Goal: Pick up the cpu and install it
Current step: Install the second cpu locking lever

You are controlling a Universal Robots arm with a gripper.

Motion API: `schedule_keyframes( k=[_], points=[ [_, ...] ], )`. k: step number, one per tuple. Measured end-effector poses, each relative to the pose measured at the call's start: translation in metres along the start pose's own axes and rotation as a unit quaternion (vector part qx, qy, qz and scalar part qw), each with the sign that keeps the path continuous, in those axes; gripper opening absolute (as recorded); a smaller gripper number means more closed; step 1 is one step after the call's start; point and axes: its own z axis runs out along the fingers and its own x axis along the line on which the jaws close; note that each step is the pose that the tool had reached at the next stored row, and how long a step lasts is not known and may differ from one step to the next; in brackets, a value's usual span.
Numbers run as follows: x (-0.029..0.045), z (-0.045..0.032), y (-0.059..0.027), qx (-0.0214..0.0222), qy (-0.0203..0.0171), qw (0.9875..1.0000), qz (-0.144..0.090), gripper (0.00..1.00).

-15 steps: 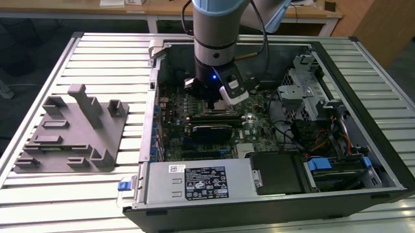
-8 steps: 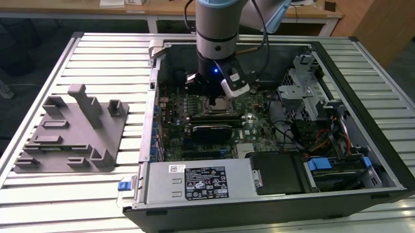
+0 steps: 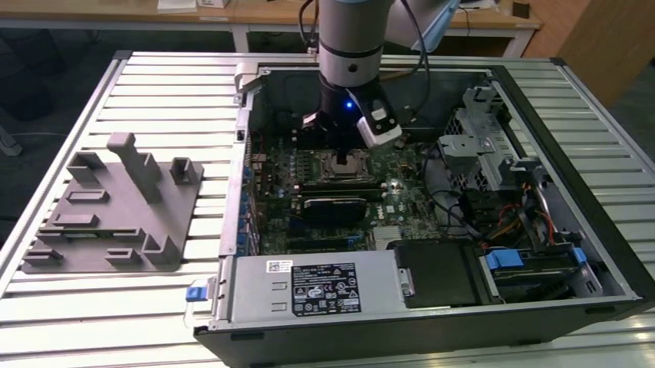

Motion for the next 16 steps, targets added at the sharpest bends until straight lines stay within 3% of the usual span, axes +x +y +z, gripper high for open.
schedule_keyframes(
  k=[5,16],
  points=[
    [-0.0093,0.0008,0.004,0.0028,0.0,1.0,0.0,0.11],
    [-0.0093,0.0012,0.0091,0.0027,0.0,1.0,0.0,0.11]
  ],
)
